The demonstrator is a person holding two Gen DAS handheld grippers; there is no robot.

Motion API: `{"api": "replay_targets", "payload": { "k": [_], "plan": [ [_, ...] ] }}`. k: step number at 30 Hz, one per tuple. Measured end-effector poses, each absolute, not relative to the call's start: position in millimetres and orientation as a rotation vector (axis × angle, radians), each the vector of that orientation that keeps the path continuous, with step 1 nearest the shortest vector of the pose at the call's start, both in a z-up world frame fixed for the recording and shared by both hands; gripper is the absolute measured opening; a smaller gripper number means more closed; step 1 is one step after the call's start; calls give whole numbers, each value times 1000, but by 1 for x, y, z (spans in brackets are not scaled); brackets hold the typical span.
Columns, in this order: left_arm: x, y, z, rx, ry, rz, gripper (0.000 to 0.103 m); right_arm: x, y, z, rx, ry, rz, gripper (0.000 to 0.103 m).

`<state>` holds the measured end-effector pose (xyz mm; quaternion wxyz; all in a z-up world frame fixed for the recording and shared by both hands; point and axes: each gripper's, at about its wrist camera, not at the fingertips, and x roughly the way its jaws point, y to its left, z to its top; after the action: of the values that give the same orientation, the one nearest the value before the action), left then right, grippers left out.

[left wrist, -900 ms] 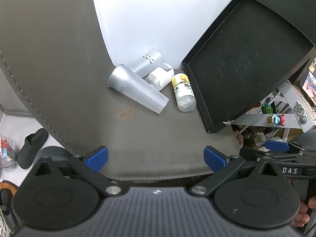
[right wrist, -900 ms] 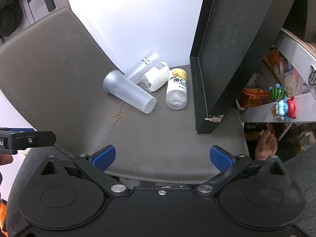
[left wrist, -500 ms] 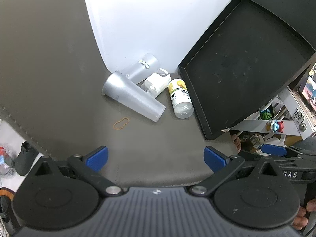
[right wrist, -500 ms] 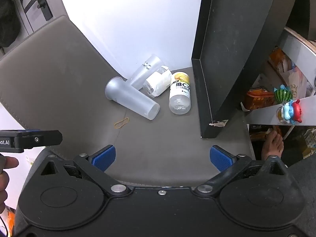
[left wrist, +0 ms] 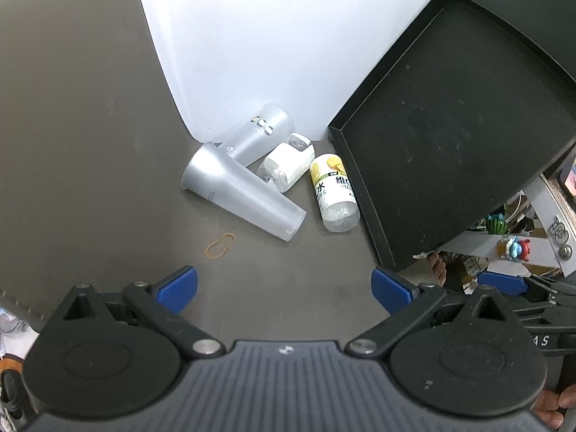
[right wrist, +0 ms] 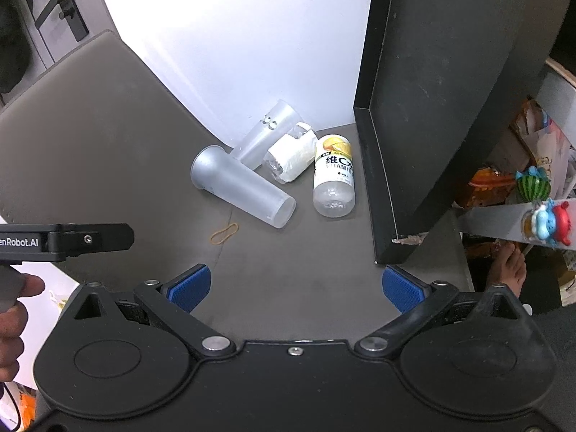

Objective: Flip cup upright
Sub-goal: 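Move the left gripper toward the tipped-over frosted cartoon-printed cup, then lower the left gripper onto the cup's open rim and close on it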

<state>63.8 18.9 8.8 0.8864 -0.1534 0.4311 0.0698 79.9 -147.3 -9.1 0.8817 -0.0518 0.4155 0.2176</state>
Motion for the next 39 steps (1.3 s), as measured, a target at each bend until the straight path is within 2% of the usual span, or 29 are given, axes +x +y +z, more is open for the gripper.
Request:
{"api": "replay_targets", "payload": {
  "k": [25, 39],
  "plan": [
    [133, 51, -2, -350, 935, 155, 102, 135, -121, -7, -76, 883, 378, 103],
    [187, 57, -18, -244, 977, 174, 102, 156, -118, -25, 7, 865, 395, 103]
  ]
}}
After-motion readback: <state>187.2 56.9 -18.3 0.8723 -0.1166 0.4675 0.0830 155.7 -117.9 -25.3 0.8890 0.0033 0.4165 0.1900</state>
